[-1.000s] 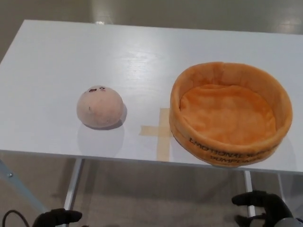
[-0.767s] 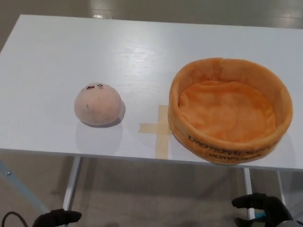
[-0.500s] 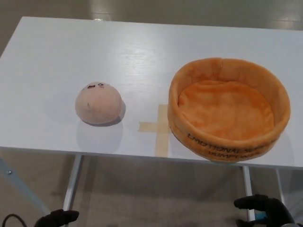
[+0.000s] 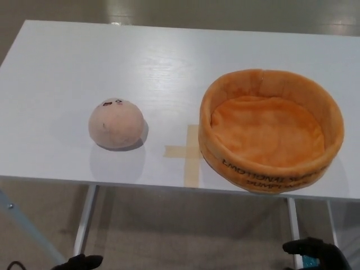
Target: Use the left hand to pick up the pink round toy on the left and place it inside the orange plate on the desk.
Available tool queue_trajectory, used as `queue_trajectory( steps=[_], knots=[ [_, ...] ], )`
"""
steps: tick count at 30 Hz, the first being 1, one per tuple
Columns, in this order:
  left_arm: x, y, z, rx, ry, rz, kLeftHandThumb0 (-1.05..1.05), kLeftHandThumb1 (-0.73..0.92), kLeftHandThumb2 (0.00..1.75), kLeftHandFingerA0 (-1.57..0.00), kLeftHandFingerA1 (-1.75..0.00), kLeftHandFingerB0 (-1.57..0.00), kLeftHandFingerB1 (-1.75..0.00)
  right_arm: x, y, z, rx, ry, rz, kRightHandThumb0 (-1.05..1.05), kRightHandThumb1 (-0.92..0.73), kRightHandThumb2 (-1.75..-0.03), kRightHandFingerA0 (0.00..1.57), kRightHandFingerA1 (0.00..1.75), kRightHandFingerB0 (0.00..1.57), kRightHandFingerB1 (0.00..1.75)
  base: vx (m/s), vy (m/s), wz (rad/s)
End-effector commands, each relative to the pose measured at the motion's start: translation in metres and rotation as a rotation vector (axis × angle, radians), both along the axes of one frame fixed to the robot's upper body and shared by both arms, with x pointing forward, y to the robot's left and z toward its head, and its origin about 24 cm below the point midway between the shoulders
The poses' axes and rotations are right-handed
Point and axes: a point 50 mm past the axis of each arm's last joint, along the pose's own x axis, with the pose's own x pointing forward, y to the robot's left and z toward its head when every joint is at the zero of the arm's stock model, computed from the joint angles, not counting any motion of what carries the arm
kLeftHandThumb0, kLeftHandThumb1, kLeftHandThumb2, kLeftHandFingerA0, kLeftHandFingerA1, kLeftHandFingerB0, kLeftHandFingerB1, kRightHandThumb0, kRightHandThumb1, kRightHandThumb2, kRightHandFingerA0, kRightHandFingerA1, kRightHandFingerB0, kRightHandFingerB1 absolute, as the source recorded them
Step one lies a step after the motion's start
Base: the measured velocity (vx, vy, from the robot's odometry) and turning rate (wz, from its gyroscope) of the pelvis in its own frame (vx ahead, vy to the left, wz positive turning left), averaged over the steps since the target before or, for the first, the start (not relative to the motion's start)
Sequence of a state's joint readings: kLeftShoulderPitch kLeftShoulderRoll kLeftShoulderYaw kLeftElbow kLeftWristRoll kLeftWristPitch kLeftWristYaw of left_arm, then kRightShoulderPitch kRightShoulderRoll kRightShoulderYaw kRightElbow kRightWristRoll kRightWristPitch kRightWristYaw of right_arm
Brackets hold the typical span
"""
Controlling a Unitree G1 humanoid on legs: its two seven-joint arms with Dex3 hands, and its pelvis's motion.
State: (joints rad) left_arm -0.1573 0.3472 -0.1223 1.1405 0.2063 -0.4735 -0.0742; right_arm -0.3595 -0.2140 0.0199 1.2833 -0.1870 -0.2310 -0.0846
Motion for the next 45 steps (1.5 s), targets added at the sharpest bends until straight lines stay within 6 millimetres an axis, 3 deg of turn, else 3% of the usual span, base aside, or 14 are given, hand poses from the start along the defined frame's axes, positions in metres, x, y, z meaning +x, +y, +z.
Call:
queue_trajectory(
  steps=[1, 9, 10, 16, 18, 20, 21, 25, 27, 28, 30, 33, 34, 45],
  knots=[
    [-0.014, -0.006, 0.025, -0.106, -0.103, -0.306, -0.22, 0.3, 0.86, -0.11, -0.52, -0.1, -0.51, -0.001, -0.005, 0.001, -0.02, -0.028, -0.014, -0.15, -0.54, -0.6, 0.47, 0.83, 0.46, 0.75, 0.0, 0.0, 0.0],
    [-0.023, -0.019, 0.076, -0.224, -0.195, -0.595, -0.27, 0.3, 0.87, -0.06, -0.51, -0.06, -0.49, 0.0, -0.004, 0.002, -0.02, -0.036, -0.009, -0.12, -0.54, -0.6, 0.48, 0.83, 0.47, 0.75, 0.0, 0.0, 0.0],
    [-0.024, -0.021, 0.081, -0.243, -0.194, -0.612, -0.47, 0.46, 0.55, -0.17, -0.28, -0.22, -0.3, 0.0, -0.004, 0.002, -0.021, -0.036, -0.008, -0.13, -0.54, -0.61, 0.49, 0.84, 0.46, 0.75, 0.0, 0.0, 0.0],
    [-0.029, -0.045, 0.132, -0.378, -0.28, -0.819, -0.5, 0.48, 0.56, -0.18, -0.28, -0.21, -0.3, 0.001, -0.005, 0.003, -0.026, -0.029, -0.007, -0.13, -0.56, -0.57, 0.5, 0.83, 0.46, 0.73, 0.0, 0.0, 0.0],
    [-0.03, -0.05, 0.145, -0.41, -0.307, -0.868, -0.29, 0.29, 0.86, -0.05, -0.51, -0.05, -0.49, 0.001, -0.004, 0.003, -0.026, -0.032, -0.008, -0.14, -0.56, -0.58, 0.5, 0.83, 0.46, 0.73, 0.0, 0.0, 0.0],
    [-0.03, -0.053, 0.157, -0.423, -0.347, -0.917, -0.49, 0.48, 0.55, -0.18, -0.28, -0.21, -0.29, 0.002, -0.004, 0.003, -0.017, -0.027, -0.014, -0.14, -0.57, -0.57, 0.49, 0.82, 0.46, 0.73, 0.0, 0.0, 0.0],
    [-0.03, -0.056, 0.168, -0.434, -0.382, -0.941, -0.3, 0.29, 0.87, -0.05, -0.51, -0.06, -0.49, 0.002, -0.004, 0.003, -0.015, -0.029, -0.017, -0.14, -0.56, -0.58, 0.5, 0.83, 0.46, 0.73, 0.0, 0.0, 0.0],
    [-0.029, -0.062, 0.187, -0.457, -0.47, -0.975, -0.3, 0.28, 0.87, -0.05, -0.51, -0.05, -0.49, 0.003, -0.006, 0.004, -0.021, -0.029, -0.009, -0.15, -0.57, -0.56, 0.5, 0.83, 0.46, 0.73, 0.0, 0.0, 0.0],
    [-0.027, -0.064, 0.198, -0.495, -0.517, -0.987, -0.47, 0.49, 0.56, -0.16, -0.29, -0.2, -0.29, 0.004, -0.005, 0.005, -0.033, -0.034, -0.003, -0.14, -0.57, -0.56, 0.51, 0.82, 0.47, 0.72, 0.0, 0.0, 0.0],
    [-0.026, -0.064, 0.203, -0.493, -0.542, -0.982, -0.29, 0.35, 0.89, 0.0, -0.49, 0.0, -0.47, 0.004, -0.005, 0.005, -0.027, -0.034, -0.007, -0.12, -0.58, -0.57, 0.49, 0.82, 0.46, 0.73, 0.0, 0.0, 0.0],
    [-0.023, -0.065, 0.213, -0.474, -0.613, -0.96, -0.3, 0.34, 0.89, -0.01, -0.49, 0.0, -0.47, 0.004, -0.004, 0.004, -0.015, -0.031, -0.008, -0.13, -0.57, -0.58, 0.49, 0.82, 0.46, 0.73, 0.0, 0.0, 0.0],
    [-0.014, -0.065, 0.222, -0.525, -0.693, -0.872, -0.28, 0.35, 0.88, -0.01, -0.5, 0.0, -0.46, 0.005, -0.003, 0.005, -0.013, -0.038, -0.009, -0.13, -0.56, -0.59, 0.5, 0.83, 0.47, 0.74, 0.0, 0.0, 0.0],
    [-0.012, -0.064, 0.224, -0.521, -0.714, -0.852, -0.43, 0.46, 0.57, -0.08, -0.23, -0.16, -0.29, 0.005, -0.003, 0.005, -0.013, -0.038, -0.009, -0.14, -0.56, -0.59, 0.48, 0.82, 0.47, 0.73, 0.0, 0.0, 0.0],
    [0.063, -0.064, 0.244, -0.183, -1.034, -0.644, -0.64, 0.4, 0.72, 0.0, 0.0, 0.0, 0.0, 0.005, -0.004, 0.005, 0.0, -0.034, -0.014, -0.13, -0.57, -0.59, 0.45, 0.8, 0.46, 0.73, 0.0, 0.0, 0.0]
  ],
)
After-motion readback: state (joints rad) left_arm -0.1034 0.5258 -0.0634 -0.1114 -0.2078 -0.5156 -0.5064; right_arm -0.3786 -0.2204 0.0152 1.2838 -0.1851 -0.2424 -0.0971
